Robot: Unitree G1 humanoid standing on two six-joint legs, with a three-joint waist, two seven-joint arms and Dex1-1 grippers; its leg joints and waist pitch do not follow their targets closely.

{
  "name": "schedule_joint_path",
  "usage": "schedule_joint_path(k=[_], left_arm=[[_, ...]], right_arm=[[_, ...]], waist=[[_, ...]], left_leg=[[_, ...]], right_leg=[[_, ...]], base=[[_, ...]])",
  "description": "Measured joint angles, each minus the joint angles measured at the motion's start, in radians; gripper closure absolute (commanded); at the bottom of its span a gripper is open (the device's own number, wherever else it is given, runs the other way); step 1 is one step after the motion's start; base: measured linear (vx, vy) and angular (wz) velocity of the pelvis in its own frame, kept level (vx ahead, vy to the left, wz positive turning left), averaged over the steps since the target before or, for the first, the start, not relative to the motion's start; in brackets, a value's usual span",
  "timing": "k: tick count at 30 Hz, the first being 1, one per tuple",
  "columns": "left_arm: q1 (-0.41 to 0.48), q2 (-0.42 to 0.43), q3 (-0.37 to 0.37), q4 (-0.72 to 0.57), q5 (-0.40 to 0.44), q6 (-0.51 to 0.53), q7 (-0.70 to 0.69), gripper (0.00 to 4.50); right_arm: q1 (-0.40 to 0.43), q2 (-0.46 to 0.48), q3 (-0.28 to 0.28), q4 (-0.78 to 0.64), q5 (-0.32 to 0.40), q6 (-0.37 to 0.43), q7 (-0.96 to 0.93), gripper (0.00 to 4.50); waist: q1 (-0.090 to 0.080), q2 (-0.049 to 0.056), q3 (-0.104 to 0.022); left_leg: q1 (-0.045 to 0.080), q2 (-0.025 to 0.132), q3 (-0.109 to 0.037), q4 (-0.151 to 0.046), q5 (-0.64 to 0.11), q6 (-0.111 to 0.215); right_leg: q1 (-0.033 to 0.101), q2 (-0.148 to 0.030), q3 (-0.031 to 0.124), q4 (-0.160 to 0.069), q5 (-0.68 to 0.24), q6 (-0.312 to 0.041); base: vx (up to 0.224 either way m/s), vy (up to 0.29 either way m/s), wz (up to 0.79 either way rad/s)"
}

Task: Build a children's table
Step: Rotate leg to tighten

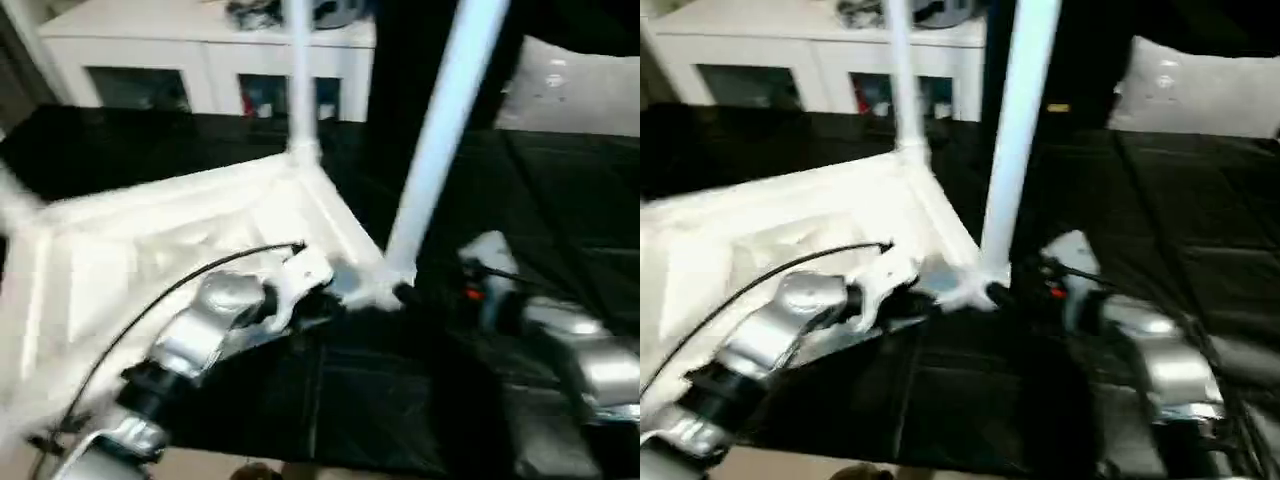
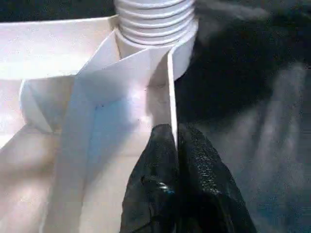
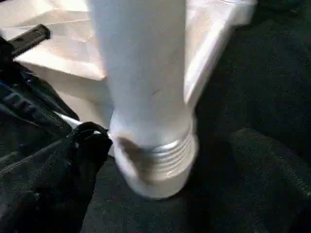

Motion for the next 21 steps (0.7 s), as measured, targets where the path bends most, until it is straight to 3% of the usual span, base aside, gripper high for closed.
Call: schedule_joint_path(k=[7,11,13,14,21], left_arm=[[0.003,0.051,-0.05,-0.001,-0.029,-0.058,-0.151,4.5],[0.003,0.072,-0.062,0.001,-0.031,-0.088,-0.217,4.5],[0.002,0.072,-0.063,0.004,-0.031,-0.096,-0.221,4.5],[0.001,0.072,-0.063,0.005,-0.031,-0.098,-0.223,4.5],[-0.004,0.065,-0.062,0.023,-0.031,-0.108,-0.223,4.5]], right_arm=[[0.007,-0.041,0.047,-0.029,0.048,0.0,0.166,0.26],[0.007,-0.067,0.085,-0.028,0.078,0.047,0.247,0.67],[0.004,-0.066,0.095,-0.026,0.08,0.059,0.256,0.75],[-0.001,-0.062,0.1,-0.019,0.08,0.064,0.259,1.05],[-0.058,-0.04,0.118,0.097,0.075,0.043,0.292,1.44]], waist=[[0.01,0.0,0.0],[0.012,0.0,0.0],[0.012,0.0,0.0],[0.012,0.0,0.0],[0.013,0.0,0.0]], left_leg=[[0.003,0.0,0.0,0.004,-0.002,-0.004],[0.006,0.0,0.0,0.004,-0.002,-0.004],[0.006,0.0,0.0,0.004,-0.002,-0.004],[0.006,0.0,0.0,0.005,-0.002,-0.004],[0.005,0.0,0.0,0.006,-0.002,-0.004]], right_leg=[[0.005,-0.001,0.0,0.002,0.001,0.0],[0.007,-0.001,0.0,0.002,0.002,0.001],[0.007,-0.001,0.0,0.002,0.002,0.0],[0.007,-0.001,0.0,0.002,0.002,0.0],[0.007,-0.001,0.0,0.003,0.002,0.0]], base=[[0.0,0.0,0.0],[0.0,0.0,0.0],[0.0,0.0,0.0],[0.0,0.0,0.0],[0.0,0.0,0.0]])
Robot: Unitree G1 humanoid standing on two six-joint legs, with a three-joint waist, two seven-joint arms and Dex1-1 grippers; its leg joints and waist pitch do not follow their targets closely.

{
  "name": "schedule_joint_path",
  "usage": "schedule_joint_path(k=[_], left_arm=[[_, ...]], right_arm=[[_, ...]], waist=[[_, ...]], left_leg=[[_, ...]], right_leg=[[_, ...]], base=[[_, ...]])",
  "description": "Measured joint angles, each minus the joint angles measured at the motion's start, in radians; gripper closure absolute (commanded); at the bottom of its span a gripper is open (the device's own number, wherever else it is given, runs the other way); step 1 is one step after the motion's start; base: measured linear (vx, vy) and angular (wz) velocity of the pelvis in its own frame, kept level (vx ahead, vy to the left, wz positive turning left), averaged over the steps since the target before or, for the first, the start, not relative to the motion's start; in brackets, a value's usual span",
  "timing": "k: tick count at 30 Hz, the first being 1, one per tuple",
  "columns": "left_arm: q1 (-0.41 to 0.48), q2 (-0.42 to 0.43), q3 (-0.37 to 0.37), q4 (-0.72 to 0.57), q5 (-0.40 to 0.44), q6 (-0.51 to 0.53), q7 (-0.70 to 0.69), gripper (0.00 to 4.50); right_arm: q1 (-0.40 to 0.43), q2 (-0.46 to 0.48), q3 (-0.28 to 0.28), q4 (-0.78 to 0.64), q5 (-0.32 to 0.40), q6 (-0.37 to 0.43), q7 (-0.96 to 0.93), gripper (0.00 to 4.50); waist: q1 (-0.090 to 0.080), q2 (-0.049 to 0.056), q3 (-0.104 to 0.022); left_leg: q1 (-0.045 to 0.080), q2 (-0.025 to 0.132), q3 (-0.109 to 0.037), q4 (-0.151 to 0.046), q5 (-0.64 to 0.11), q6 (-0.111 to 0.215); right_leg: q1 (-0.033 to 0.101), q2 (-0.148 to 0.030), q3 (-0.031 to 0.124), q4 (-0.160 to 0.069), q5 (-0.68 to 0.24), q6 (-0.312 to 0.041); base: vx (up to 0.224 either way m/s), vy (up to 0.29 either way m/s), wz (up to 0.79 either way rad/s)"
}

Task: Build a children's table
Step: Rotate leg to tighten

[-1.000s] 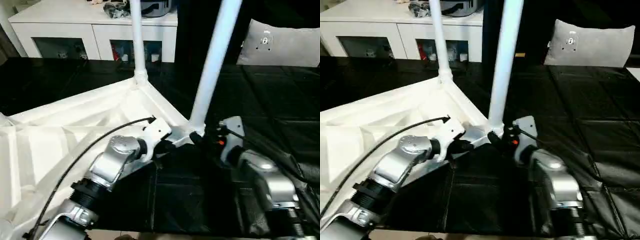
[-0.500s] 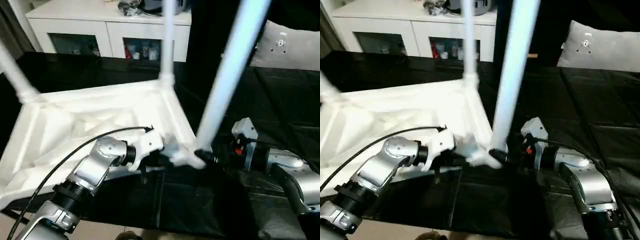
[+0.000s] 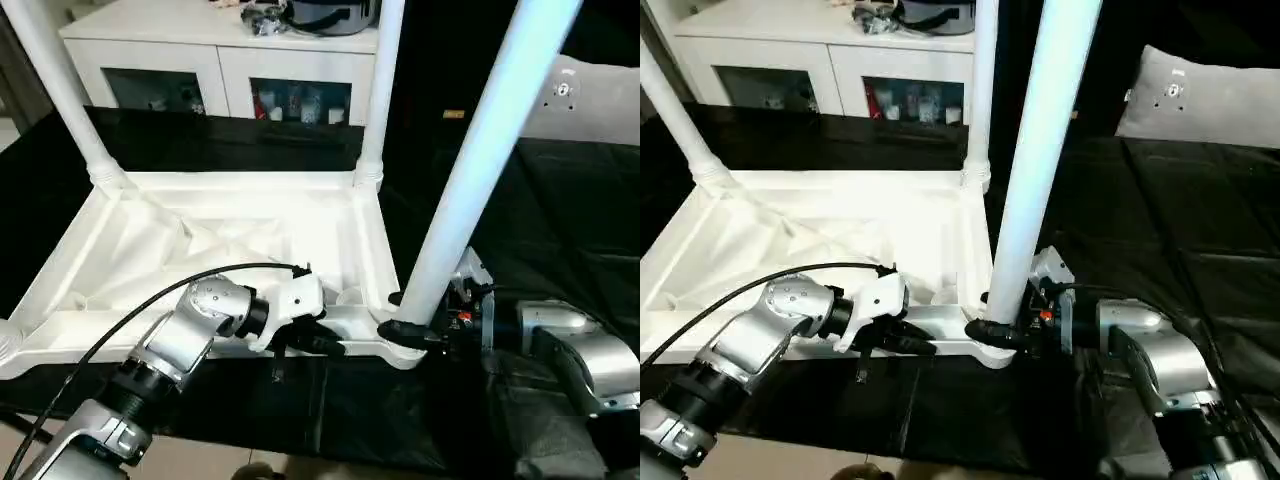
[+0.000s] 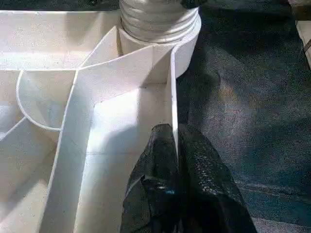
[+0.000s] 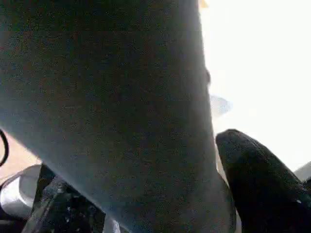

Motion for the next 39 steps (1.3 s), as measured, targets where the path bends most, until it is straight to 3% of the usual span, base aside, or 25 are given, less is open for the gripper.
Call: schedule_joint_path(k=[4,13,18,21,25,26,27,35,39], left_arm=[[-0.004,-0.007,0.007,0.016,0.001,0.0,0.01,4.5],[-0.008,-0.037,0.011,0.025,0.007,0.05,0.082,4.5],[-0.028,-0.163,0.068,0.059,0.051,0.183,0.332,4.5],[-0.05,-0.265,0.096,0.087,0.061,0.267,0.486,4.5],[-0.07,-0.356,0.113,0.111,0.06,0.325,0.618,4.5],[-0.069,-0.365,0.113,0.107,0.059,0.331,0.631,4.5],[-0.066,-0.365,0.114,0.1,0.059,0.335,0.634,4.5],[-0.047,-0.297,0.098,0.059,0.066,0.293,0.586,4.5],[-0.045,-0.24,0.078,0.056,0.081,0.235,0.536,4.5]], right_arm=[[-0.047,0.007,0.013,0.092,-0.013,-0.059,0.039,1.71],[-0.138,0.063,-0.004,0.398,-0.03,-0.292,0.103,1.87],[-0.233,0.184,-0.08,0.624,-0.042,-0.431,-0.22,1.93],[-0.273,0.226,-0.116,0.707,-0.048,-0.476,-0.402,1.93],[-0.302,0.254,-0.143,0.781,-0.051,-0.545,-0.529,1.93],[-0.301,0.259,-0.151,0.792,-0.052,-0.571,-0.533,1.38],[-0.297,0.267,-0.161,0.798,-0.052,-0.59,-0.534,1.24],[-0.167,0.314,-0.16,0.711,-0.081,-0.662,-0.561,0.5],[-0.155,0.293,-0.143,0.702,-0.098,-0.693,-0.516,0.2]], waist=[[-0.007,-0.001,-0.001],[-0.025,-0.004,-0.003],[-0.065,-0.005,-0.003],[-0.074,-0.005,-0.003],[-0.072,-0.004,-0.004],[-0.071,-0.004,-0.004],[-0.07,-0.004,-0.004],[-0.07,0.001,-0.004],[-0.075,0.002,-0.003]], left_leg=[[0.001,0.0,0.0,0.003,0.0,0.0],[0.01,0.001,0.0,0.004,0.0,0.0],[0.015,0.0,0.0,0.004,0.0,0.0],[0.016,0.0,0.001,0.004,0.0,0.0],[0.015,0.0,0.001,0.003,0.0,0.0],[0.015,0.0,0.001,0.001,0.0,0.0],[0.015,0.0,0.001,0.0,0.0,0.0],[0.01,0.003,0.001,-0.004,0.0,0.0],[0.01,0.003,0.001,-0.005,0.0,0.0]], right_leg=[[0.001,0.0,0.0,0.001,0.002,0.0],[0.009,0.0,0.0,0.0,0.003,-0.001],[0.012,0.0,0.0,-0.001,0.005,-0.005],[0.013,-0.001,0.0,-0.002,0.005,-0.006],[0.013,-0.001,-0.001,-0.003,0.006,-0.006],[0.013,-0.001,-0.001,-0.003,0.006,-0.006],[0.012,-0.001,-0.001,-0.004,0.005,-0.005],[0.007,0.001,-0.003,-0.007,0.004,-0.004],[0.007,0.002,-0.003,-0.008,0.004,-0.004]], base=[[0.0,0.0,0.0],[0.0,0.0,0.0],[0.0,0.0,0.0],[0.0,0.0,0.0],[0.0,0.0,0.0],[0.0,0.0,0.0],[0.0,0.0,0.0],[0.0,0.0,0.0],[0.0,0.0,0.0]])
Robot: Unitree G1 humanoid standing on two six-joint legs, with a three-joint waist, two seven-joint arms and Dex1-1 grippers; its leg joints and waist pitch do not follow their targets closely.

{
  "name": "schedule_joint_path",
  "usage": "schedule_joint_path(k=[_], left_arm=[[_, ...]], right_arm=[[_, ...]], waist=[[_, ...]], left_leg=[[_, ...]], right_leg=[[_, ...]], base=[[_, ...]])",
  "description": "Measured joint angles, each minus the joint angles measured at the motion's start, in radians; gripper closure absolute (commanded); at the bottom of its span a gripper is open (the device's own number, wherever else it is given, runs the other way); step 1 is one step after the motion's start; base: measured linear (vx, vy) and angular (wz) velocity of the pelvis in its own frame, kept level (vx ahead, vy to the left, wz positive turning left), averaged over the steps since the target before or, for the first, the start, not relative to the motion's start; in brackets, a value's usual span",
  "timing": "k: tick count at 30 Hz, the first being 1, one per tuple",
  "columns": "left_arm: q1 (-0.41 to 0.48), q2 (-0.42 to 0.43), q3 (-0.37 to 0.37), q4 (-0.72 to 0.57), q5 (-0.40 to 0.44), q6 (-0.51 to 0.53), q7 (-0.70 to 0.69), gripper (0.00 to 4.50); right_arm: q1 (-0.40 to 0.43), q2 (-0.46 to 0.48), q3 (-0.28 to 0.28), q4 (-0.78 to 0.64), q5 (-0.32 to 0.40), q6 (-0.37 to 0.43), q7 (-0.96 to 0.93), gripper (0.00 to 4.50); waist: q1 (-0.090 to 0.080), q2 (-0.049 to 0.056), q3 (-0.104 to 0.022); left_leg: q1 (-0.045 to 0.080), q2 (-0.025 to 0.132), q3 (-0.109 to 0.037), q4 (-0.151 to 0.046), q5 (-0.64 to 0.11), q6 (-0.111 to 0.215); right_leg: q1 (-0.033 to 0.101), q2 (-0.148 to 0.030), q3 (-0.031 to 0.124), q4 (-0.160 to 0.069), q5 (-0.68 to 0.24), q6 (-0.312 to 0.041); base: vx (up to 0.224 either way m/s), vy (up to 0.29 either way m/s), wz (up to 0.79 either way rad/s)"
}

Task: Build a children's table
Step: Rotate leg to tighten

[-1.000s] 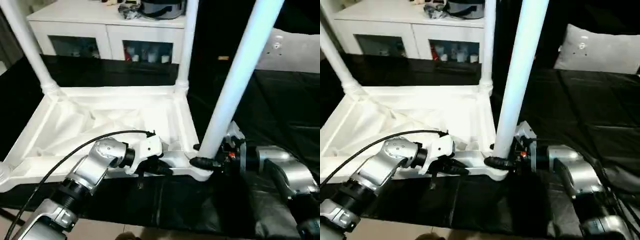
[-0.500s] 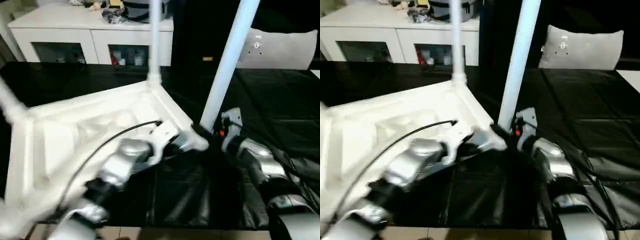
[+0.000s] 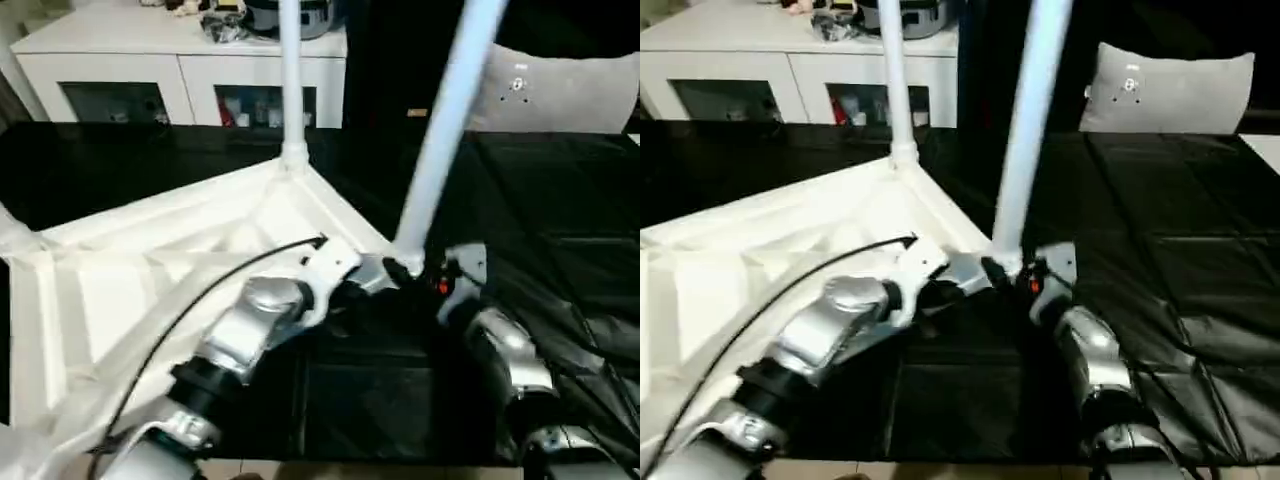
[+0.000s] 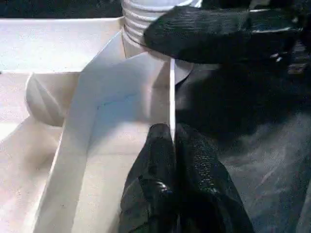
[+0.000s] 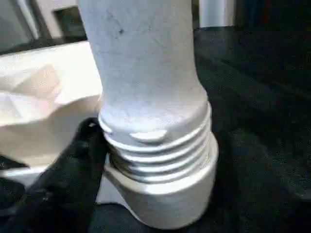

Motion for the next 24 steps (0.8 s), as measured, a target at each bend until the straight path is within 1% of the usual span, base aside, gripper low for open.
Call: schedule_joint_path(k=[1,2,4,5,7,9,11,13,14,16,17,18,19,22,24], left_arm=[[0.001,0.018,-0.009,0.0,0.003,-0.023,-0.018,4.5],[0.003,0.039,-0.013,-0.002,0.004,-0.045,-0.039,4.5],[0.005,0.067,-0.013,-0.003,0.006,-0.072,-0.059,4.5],[0.004,0.085,-0.013,-0.003,0.008,-0.094,-0.072,4.5],[0.004,0.122,-0.013,-0.003,0.01,-0.135,-0.099,4.5],[0.005,0.159,-0.012,-0.003,0.009,-0.171,-0.141,4.5],[0.009,0.184,-0.01,-0.004,0.008,-0.194,-0.173,4.5],[0.009,0.186,-0.012,-0.006,0.008,-0.203,-0.188,4.5],[0.01,0.19,-0.014,-0.006,0.003,-0.212,-0.209,4.23],[0.011,0.201,-0.015,-0.006,-0.001,-0.222,-0.231,3.96],[0.011,0.209,-0.017,-0.006,0.0,-0.228,-0.241,3.96],[0.011,0.213,-0.018,-0.006,0.0,-0.229,-0.244,3.96],[0.011,0.214,-0.019,-0.006,0.0,-0.232,-0.25,3.69],[0.012,0.217,-0.019,-0.013,-0.003,-0.243,-0.259,3.58],[0.015,0.218,-0.017,-0.025,-0.004,-0.244,-0.262,3.52]], right_arm=[[0.008,-0.014,0.006,-0.013,-0.008,-0.001,0.024,0.2],[0.026,-0.034,0.012,-0.045,-0.017,-0.001,0.054,0.08],[0.06,-0.062,0.02,-0.093,-0.02,0.006,0.095,0.08],[0.094,-0.09,0.029,-0.151,-0.017,0.031,0.142,0.08],[0.133,-0.141,0.046,-0.231,-0.013,0.062,0.206,0.08],[0.167,-0.198,0.058,-0.334,0.006,0.11,0.261,0.08],[0.187,-0.234,0.062,-0.438,0.029,0.161,0.294,0.08],[0.199,-0.254,0.066,-0.522,0.044,0.21,0.308,0.08],[0.213,-0.283,0.083,-0.612,0.06,0.28,0.319,0.02],[0.204,-0.315,0.09,-0.695,0.074,0.356,0.327,0.0],[0.186,-0.332,0.087,-0.722,0.078,0.381,0.326,0.0],[0.171,-0.341,0.082,-0.733,0.081,0.397,0.327,0.0],[0.156,-0.35,0.075,-0.739,0.082,0.413,0.329,0.0],[0.1,-0.399,0.054,-0.731,0.082,0.485,0.331,0.0],[0.056,-0.443,0.047,-0.763,0.106,0.59,0.329,0.0]], waist=[[0.002,0.0,0.0],[0.004,0.0,0.0],[0.005,0.0,0.0],[0.006,0.0,0.0],[0.007,0.0,0.0],[0.01,0.0,0.0],[0.014,0.0,0.0],[0.021,-0.001,0.0],[0.027,-0.001,0.0],[0.03,-0.001,0.001],[0.031,-0.001,0.001],[0.03,-0.001,0.001],[0.03,-0.002,0.001],[0.032,-0.003,0.001],[0.031,-0.003,0.001]], left_leg=[[0.0,0.0,0.0,-0.001,0.0,0.0],[-0.001,0.0,0.0,-0.002,0.0,0.0],[-0.003,0.001,0.0,-0.004,0.0,0.0],[-0.006,0.001,0.0,-0.004,0.0,0.0],[-0.013,0.001,0.0,-0.003,0.0,0.003],[-0.017,0.001,0.0,-0.002,0.002,0.008],[-0.018,0.001,0.0,-0.002,0.002,0.008],[-0.019,0.001,0.0,-0.001,0.002,0.008],[-0.019,0.001,0.001,-0.001,0.002,0.008],[-0.018,0.002,0.001,-0.001,0.002,0.008],[-0.018,0.002,0.001,-0.001,0.002,0.008],[-0.017,0.002,0.001,-0.001,0.001,0.006],[-0.017,0.001,0.002,-0.001,-0.001,0.003],[-0.016,0.001,0.002,0.0,-0.001,0.003],[-0.016,0.001,0.003,0.0,-0.001,0.003]], right_leg=[[0.0,0.0,0.0,-0.001,0.0,0.0],[0.0,0.0,0.0,-0.003,0.0,0.0],[0.0,0.001,-0.001,-0.006,0.0,0.0],[-0.002,0.001,-0.002,-0.008,0.0,0.0],[-0.006,0.001,-0.002,-0.009,0.001,0.0],[-0.011,0.001,-0.001,-0.009,0.001,0.0],[-0.013,0.001,-0.001,-0.009,0.001,0.0],[-0.013,0.001,-0.002,-0.008,0.001,0.0],[-0.013,0.001,-0.001,-0.008,0.001,0.0],[-0.013,0.001,-0.001,-0.007,0.001,0.0],[-0.013,0.001,-0.001,-0.007,0.001,0.001],[-0.012,0.001,-0.001,-0.007,0.001,0.001],[-0.012,0.001,0.0,-0.007,0.002,0.001],[-0.011,0.001,0.0,-0.007,0.002,0.001],[-0.011,0.001,0.001,-0.007,0.002,0.001]], base=[[0.0,0.0,0.0],[0.0,0.0,0.0],[0.0,0.0,0.0],[0.0,0.0,0.0],[0.0,0.0,0.0],[0.0,0.0,0.0],[0.0,0.0,0.0],[0.0,0.0,0.0],[0.0,0.0,0.0],[0.0,0.0,0.0],[0.0,0.0,0.0],[0.0,0.0,0.0],[0.0,0.0,0.0],[0.0,0.0,0.0],[0.0,0.0,0.0]])
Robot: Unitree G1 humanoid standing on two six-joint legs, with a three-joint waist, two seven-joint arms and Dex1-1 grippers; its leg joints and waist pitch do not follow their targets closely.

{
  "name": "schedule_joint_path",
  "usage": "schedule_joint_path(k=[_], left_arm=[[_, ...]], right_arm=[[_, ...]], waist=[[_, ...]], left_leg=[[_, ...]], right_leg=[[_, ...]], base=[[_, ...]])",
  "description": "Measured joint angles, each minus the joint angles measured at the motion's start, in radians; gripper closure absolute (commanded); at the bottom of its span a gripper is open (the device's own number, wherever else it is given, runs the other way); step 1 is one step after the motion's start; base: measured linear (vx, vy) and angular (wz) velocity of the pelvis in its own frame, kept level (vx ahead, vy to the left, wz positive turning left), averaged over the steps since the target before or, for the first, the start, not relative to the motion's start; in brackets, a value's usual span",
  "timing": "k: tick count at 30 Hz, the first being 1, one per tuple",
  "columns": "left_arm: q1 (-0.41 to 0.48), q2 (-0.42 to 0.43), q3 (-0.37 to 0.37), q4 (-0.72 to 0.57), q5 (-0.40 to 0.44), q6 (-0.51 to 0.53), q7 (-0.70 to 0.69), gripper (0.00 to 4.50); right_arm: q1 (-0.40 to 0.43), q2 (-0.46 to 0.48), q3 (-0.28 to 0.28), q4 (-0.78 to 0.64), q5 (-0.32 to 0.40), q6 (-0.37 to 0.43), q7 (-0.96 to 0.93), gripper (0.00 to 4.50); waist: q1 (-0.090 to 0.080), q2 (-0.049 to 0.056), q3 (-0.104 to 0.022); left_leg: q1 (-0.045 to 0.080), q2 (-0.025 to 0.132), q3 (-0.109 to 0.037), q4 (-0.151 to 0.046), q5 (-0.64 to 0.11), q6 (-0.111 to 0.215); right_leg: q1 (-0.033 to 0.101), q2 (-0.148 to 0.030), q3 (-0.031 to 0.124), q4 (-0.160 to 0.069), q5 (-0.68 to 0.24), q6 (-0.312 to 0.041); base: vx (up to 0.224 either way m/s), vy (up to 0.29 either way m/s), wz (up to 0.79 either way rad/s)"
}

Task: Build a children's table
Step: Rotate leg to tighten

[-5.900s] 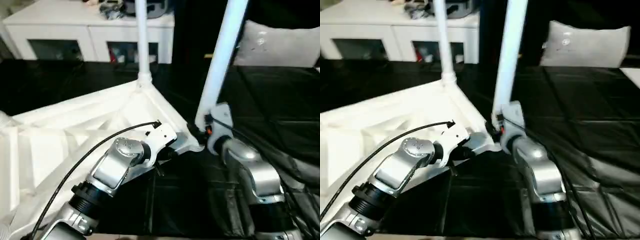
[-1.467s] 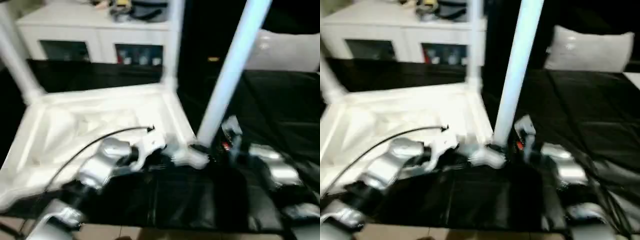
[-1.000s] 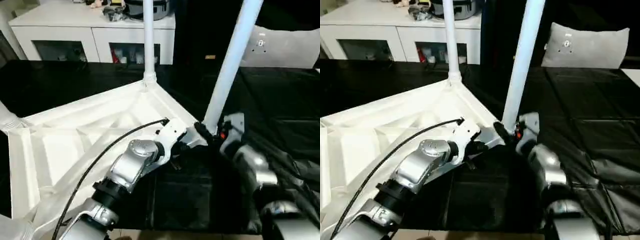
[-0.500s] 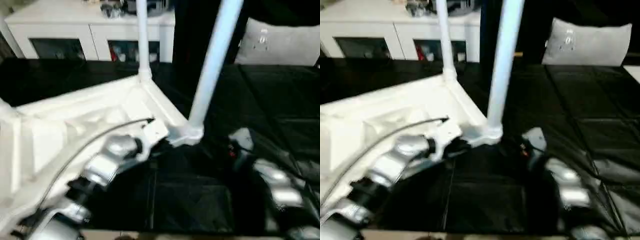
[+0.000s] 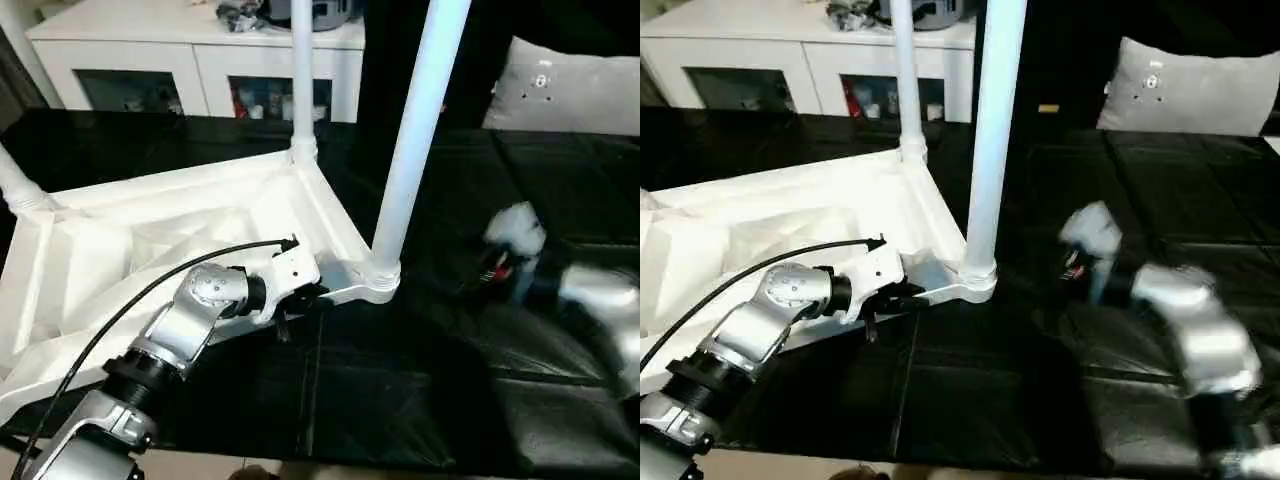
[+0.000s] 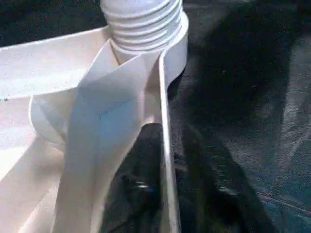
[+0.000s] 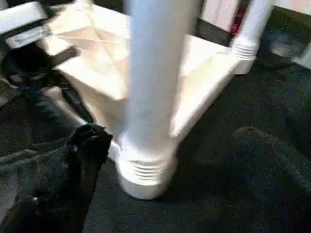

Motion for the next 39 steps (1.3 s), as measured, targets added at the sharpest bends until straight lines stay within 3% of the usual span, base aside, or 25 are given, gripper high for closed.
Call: schedule_joint_path(k=[2,5,6,14,19,27,33,36,39], left_arm=[[0.005,-0.003,0.003,-0.009,-0.006,0.001,-0.001,3.19],[0.015,-0.013,0.007,-0.046,-0.038,0.017,-0.014,3.12],[0.015,-0.017,0.008,-0.056,-0.044,0.022,-0.021,2.81],[0.011,-0.069,0.039,-0.05,-0.059,0.03,0.041,2.58],[0.0,-0.1,0.049,-0.046,-0.05,0.051,0.119,2.58],[0.017,-0.116,0.051,-0.084,-0.033,0.084,0.175,2.58],[0.016,-0.102,0.087,-0.116,-0.074,0.146,0.156,2.22],[-0.02,-0.099,0.096,-0.068,-0.075,0.147,0.154,1.83],[-0.06,-0.088,0.099,-0.032,-0.076,0.148,0.137,1.8]], right_arm=[[-0.034,-0.029,-0.012,-0.089,0.036,0.092,-0.008,0.0],[-0.02,-0.054,-0.021,-0.227,0.078,0.196,-0.023,0.0],[-0.005,-0.054,-0.021,-0.255,0.088,0.218,-0.027,0.0],[0.056,-0.051,-0.026,-0.368,0.121,0.345,-0.096,0.0],[0.117,-0.051,-0.045,-0.41,0.126,0.374,-0.125,0.0],[0.188,-0.042,-0.087,-0.419,0.115,0.391,-0.198,0.0],[0.184,-0.02,-0.065,-0.419,0.127,0.4,-0.192,0.0],[0.17,-0.011,-0.046,-0.413,0.111,0.387,-0.193,0.0],[0.162,0.005,-0.025,-0.414,0.107,0.376,-0.195,0.0]], waist=[[0.001,0.0,0.0],[0.006,-0.003,0.0],[0.009,-0.003,0.0],[0.011,-0.004,0.0],[0.006,-0.003,0.0],[-0.015,-0.002,-0.001],[-0.024,0.0,-0.001],[-0.026,0.003,-0.001],[-0.026,0.002,-0.001]], left_leg=[[0.0,0.001,0.0,0.0,0.001,0.002],[0.001,0.002,0.0,-0.001,0.003,0.005],[0.001,0.002,0.0,0.0,0.003,0.005],[0.003,0.002,0.001,0.002,0.0,-0.001],[0.005,0.002,0.001,0.003,0.0,-0.001],[0.006,0.002,0.001,0.003,0.0,-0.001],[0.006,0.002,0.001,0.004,0.0,-0.001],[0.006,0.002,0.001,0.005,0.0,-0.001],[0.006,0.002,0.0,0.005,0.0,-0.001]], right_leg=[[0.0,0.001,0.0,0.0,0.0,0.0],[0.0,0.001,0.0,0.0,-0.001,0.001],[0.0,0.001,0.0,0.0,-0.001,0.001],[0.003,0.001,0.001,0.001,0.001,0.002],[0.005,0.001,0.001,0.0,0.002,0.004],[0.006,0.001,0.001,0.0,0.002,0.004],[0.006,0.001,0.001,0.0,0.003,0.004],[0.007,0.001,0.001,0.0,0.003,0.004],[0.007,0.001,0.001,0.0,0.004,0.004]], base=[[0.0,0.0,0.0],[0.0,0.0,0.0],[0.0,0.0,0.0],[0.0,0.0,0.0],[0.0,0.0,0.0],[0.0,0.0,0.0],[0.0,0.0,0.0],[0.0,0.0,0.0],[0.0,0.0,0.0]])
